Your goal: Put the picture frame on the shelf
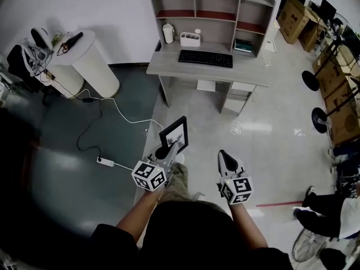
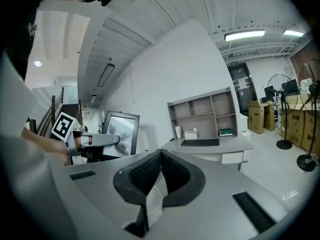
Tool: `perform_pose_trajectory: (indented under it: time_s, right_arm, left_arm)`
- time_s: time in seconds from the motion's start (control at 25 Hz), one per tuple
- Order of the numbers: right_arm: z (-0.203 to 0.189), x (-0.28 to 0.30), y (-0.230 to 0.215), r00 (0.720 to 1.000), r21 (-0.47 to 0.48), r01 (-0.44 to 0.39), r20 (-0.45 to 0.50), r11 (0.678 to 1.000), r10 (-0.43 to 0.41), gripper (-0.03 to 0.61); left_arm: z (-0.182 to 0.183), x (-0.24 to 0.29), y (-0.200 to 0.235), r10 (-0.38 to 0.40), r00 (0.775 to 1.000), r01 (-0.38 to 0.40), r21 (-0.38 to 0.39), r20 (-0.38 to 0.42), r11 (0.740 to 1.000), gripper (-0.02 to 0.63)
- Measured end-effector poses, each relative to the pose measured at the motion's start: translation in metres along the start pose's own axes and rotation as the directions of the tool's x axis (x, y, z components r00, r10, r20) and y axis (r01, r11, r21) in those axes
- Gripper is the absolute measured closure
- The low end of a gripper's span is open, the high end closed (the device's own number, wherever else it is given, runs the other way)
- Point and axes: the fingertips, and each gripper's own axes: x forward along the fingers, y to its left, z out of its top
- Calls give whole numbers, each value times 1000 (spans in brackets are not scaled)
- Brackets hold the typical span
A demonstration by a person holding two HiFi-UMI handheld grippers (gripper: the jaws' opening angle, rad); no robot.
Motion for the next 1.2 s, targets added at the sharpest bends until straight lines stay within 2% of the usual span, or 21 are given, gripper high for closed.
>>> perform_pose_trajectory:
  time_s: [0.24, 0.44, 0.56, 0.68, 0.84, 1.0, 1.2]
  right_arm:
    - [-5, 40, -24, 999, 3, 33, -43, 999, -32, 568]
    - [-3, 105, -53, 993, 35, 81, -86, 996, -78, 568]
    - [16, 146, -85, 985, 82, 150, -93, 985, -142, 568]
    - [47, 194, -106, 979, 48, 191, -83, 980, -186, 568]
    - [77, 253, -107, 984, 0, 165, -70, 986, -164, 568]
    - [93, 305, -87, 991, 36, 105, -83, 994, -101, 568]
    - [95, 345, -84, 989, 45, 102, -109, 994, -96, 568]
  left_arm:
    - [-10, 45, 42, -22, 999, 20, -80, -25, 997, 589]
    - [-7, 90, 93, -47, 998, 43, -81, -46, 996, 589]
    - [3, 124, 124, -66, 996, 60, -91, -59, 994, 589]
    - [28, 157, 154, -86, 995, 83, -64, -56, 994, 589]
    - [62, 185, 190, -107, 994, 105, -39, -35, 994, 589]
    - [95, 199, 231, -118, 993, 116, -82, -29, 990, 589]
    - [120, 219, 264, -158, 987, 157, -86, -13, 984, 589]
